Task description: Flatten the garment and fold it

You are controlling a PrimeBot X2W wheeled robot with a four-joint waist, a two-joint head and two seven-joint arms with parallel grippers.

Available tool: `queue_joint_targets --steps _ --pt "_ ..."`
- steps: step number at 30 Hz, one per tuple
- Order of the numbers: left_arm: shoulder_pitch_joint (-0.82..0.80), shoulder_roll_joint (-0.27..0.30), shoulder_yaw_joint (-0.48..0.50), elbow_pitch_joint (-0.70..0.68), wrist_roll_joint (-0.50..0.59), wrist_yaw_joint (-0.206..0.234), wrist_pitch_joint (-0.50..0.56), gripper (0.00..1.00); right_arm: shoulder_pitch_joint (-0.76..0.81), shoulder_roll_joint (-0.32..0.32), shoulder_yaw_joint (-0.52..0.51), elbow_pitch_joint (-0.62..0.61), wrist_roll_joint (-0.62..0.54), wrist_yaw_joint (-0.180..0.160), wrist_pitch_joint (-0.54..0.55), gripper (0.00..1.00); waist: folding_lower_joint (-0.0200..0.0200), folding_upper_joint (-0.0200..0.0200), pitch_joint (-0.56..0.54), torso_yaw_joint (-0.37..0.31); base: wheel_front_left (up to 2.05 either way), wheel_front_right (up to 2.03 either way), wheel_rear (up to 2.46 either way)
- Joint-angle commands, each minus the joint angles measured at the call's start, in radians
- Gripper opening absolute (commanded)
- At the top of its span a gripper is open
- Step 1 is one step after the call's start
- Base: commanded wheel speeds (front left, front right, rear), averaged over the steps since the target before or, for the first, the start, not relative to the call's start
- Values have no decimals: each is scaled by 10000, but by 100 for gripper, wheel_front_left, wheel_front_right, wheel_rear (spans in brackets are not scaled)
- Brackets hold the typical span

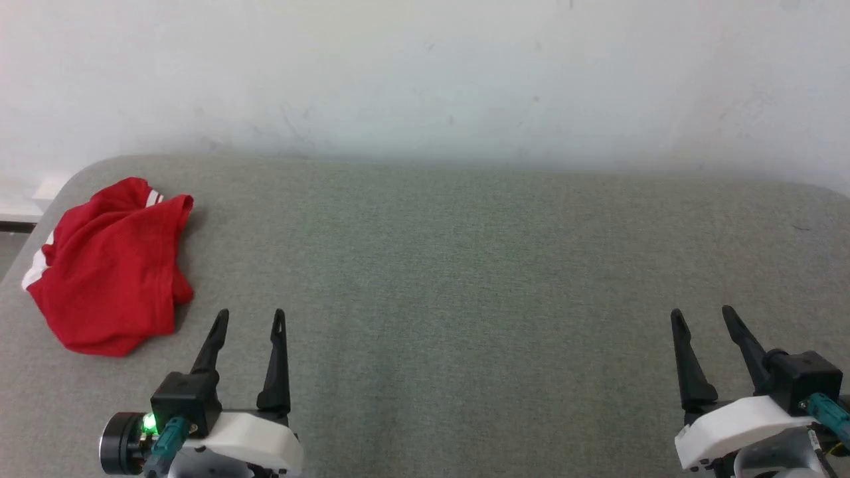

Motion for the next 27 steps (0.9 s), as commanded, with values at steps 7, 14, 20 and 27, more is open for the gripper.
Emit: queue_joint_targets --steps 7,14,20,27 --pt "241 -26 52 -132 -132 -80 -217 100 106 18 -19 168 102 -5 -210 100 0 0 -33 519 0 0 0" --pt "314 -29 83 -211 -223 -55 -363 100 50 21 -91 295 169 -5 -356 100 0 0 -3 960 0 0 0" --pt "300 -31 191 -283 -310 -163 -488 100 68 23 -164 399 271 -6 -481 100 0 0 -25 1335 0 0 0" --pt "375 -34 465 -471 -327 -187 -635 100 120 25 -255 526 388 -6 -628 100 0 0 -105 1767 0 0 0"
